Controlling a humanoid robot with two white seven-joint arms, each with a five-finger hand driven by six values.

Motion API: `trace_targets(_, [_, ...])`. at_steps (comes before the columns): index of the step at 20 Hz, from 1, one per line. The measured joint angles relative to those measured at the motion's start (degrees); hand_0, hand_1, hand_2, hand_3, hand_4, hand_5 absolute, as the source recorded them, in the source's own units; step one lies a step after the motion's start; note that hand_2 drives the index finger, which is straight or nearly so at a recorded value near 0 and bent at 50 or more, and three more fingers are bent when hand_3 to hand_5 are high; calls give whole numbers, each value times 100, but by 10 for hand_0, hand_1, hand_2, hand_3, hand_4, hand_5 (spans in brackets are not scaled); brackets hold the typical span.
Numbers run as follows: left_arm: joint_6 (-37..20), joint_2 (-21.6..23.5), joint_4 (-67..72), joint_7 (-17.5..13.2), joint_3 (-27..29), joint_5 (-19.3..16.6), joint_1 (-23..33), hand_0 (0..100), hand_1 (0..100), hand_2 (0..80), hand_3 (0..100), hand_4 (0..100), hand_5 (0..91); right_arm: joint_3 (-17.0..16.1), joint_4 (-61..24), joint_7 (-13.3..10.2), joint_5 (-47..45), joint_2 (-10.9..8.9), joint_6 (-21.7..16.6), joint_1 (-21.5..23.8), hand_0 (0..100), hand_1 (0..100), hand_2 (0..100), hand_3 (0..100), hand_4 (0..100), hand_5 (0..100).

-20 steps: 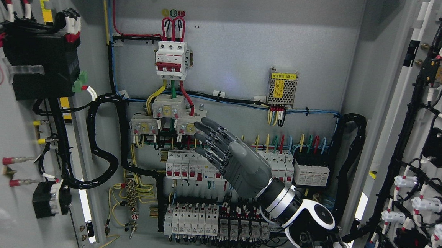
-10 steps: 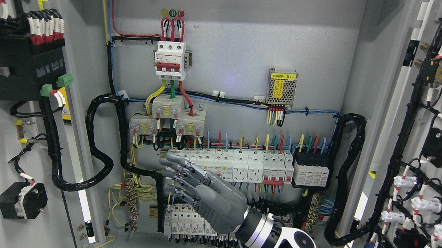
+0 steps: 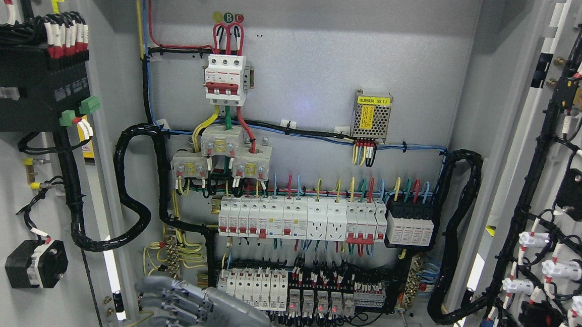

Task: Open door with both hands

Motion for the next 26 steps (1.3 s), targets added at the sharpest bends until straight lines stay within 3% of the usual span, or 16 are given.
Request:
trace_targets(3, [0, 0, -1, 10, 0, 0, 0, 120, 556, 0, 0, 0, 0, 333, -78, -169, -1, 13, -22, 69, 0, 500, 40, 0, 0, 0])
trace_targets(10, [-1, 0, 0, 15, 0, 0, 0, 120, 556, 0, 0, 0, 0, 965, -182, -271, 3, 156, -5, 101, 0, 500, 40, 0, 0, 0])
trace_targets(17, [-2, 0, 0, 17, 0, 0, 0, 120, 556, 0, 0, 0, 0, 1342, -220, -715, 1, 248, 5, 10, 0, 500, 40, 0, 0, 0])
trace_targets(26, [-2, 0, 0, 20, 0, 0, 5, 120, 556, 0, 0, 0, 0, 1659, -217, -958, -44, 319, -15, -281, 0, 500, 40, 0, 0, 0])
